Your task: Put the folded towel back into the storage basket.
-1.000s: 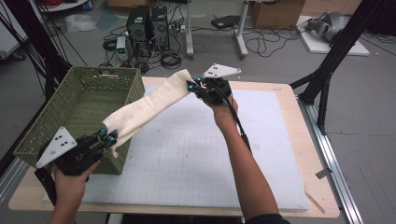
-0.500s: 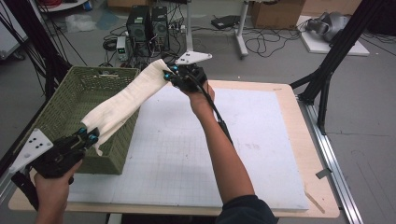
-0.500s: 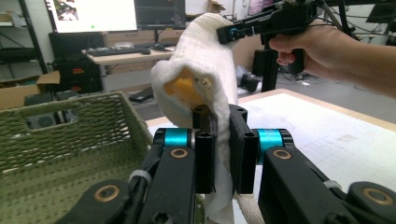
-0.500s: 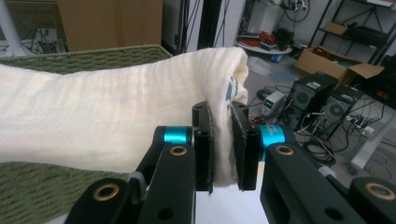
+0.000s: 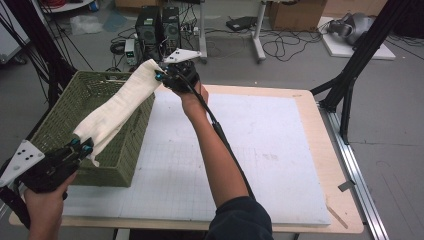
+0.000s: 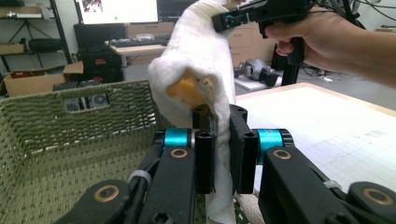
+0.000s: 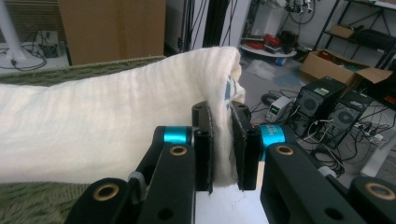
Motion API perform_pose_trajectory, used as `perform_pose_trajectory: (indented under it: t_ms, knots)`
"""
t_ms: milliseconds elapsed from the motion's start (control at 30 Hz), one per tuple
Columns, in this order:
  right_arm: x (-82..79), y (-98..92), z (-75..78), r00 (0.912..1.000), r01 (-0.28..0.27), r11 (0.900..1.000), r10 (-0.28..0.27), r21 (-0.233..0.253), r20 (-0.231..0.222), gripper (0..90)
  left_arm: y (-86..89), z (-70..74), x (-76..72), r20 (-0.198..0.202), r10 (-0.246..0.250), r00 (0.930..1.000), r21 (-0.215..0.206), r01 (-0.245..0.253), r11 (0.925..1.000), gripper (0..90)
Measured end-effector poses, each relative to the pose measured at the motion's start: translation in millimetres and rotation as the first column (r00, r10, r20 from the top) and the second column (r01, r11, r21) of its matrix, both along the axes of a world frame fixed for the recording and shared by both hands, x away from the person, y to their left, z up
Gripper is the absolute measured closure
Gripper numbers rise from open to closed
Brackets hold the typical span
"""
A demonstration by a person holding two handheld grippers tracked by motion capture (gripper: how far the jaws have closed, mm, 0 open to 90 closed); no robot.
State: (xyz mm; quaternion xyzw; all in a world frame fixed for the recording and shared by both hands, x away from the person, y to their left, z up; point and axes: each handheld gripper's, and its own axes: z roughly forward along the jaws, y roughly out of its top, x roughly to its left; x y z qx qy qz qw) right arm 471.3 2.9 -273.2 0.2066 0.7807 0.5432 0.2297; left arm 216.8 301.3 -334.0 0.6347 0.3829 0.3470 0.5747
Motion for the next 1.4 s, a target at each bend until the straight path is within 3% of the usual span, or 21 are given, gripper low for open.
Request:
perform_pose_trajectory:
  t_ms: [400, 600, 1100, 1133, 1167, 1200, 1233, 1267, 1300, 1400]
  knots:
    - [8.9, 35.2, -4.0, 0.9999, -0.005, 1.0, 0.005, 0.002, -0.011, 80.5, 14.4, -1.9, -3.4, -0.004, 0.049, 0.9988, 0.01, -0.049, 0.9987, 82.0]
    - [12.9, 50.3, -7.6, 0.9999, -0.004, 1.0, 0.004, -0.005, -0.016, 80.5, 17.8, -2.8, -3.9, -0.018, 0.087, 0.996, 0.036, -0.087, 0.9956, 81.9]
    - [24.6, 111.1, -23.2, 0.9989, -0.025, 0.998, 0.022, -0.054, -0.04, 80.4, 41.3, -8.6, -8.6, -0.064, 0.185, 0.9807, 0.022, -0.184, 0.9827, 80.8]
    - [24.6, 119.1, -25.5, 0.9991, -0.019, 0.998, 0.017, -0.055, -0.04, 77.0, 43.5, -9.4, -9.7, -0.062, 0.232, 0.9708, 0.018, -0.231, 0.9727, 70.1]
    - [24.6, 119.1, -25.5, 0.9991, -0.019, 0.998, 0.017, -0.055, -0.04, 77.0, 43.5, -9.4, -9.7, -0.062, 0.232, 0.9708, 0.018, -0.231, 0.9727, 61.5]
    - [24.4, 125.6, -29.6, 0.999, 0.022, 0.999, -0.023, -0.04, -0.039, 60.7, 47.1, -9.5, -11.1, -0.065, 0.272, 0.9602, -0.004, -0.272, 0.9622, 52.8]
    - [24.7, 127.6, -31.8, 0.9974, 0.041, 0.999, -0.043, -0.035, -0.057, 57.2, 47.1, -9.5, -11.1, -0.065, 0.272, 0.9602, -0.004, -0.272, 0.9622, 47.1]
    - [24.7, 127.6, -31.8, 0.9974, 0.041, 0.999, -0.043, -0.035, -0.057, 57.2, 49.1, -9.4, -11.6, -0.066, 0.283, 0.9568, -0.023, -0.285, 0.9582, 47.1]
    - [25.4, 129.1, -35.0, 0.9956, 0.053, 0.998, -0.056, -0.037, -0.075, 51.7, 52.5, -8.6, -13.6, -0.07, 0.299, 0.9516, -0.047, -0.303, 0.9518, 37.6]
    - [22.5, 127.5, -34.7, 0.9951, 0.044, 0.998, -0.048, -0.042, -0.087, 48.1, 53.4, -8.1, -15.3, -0.063, 0.306, 0.9501, -0.059, -0.309, 0.9492, 34.4]
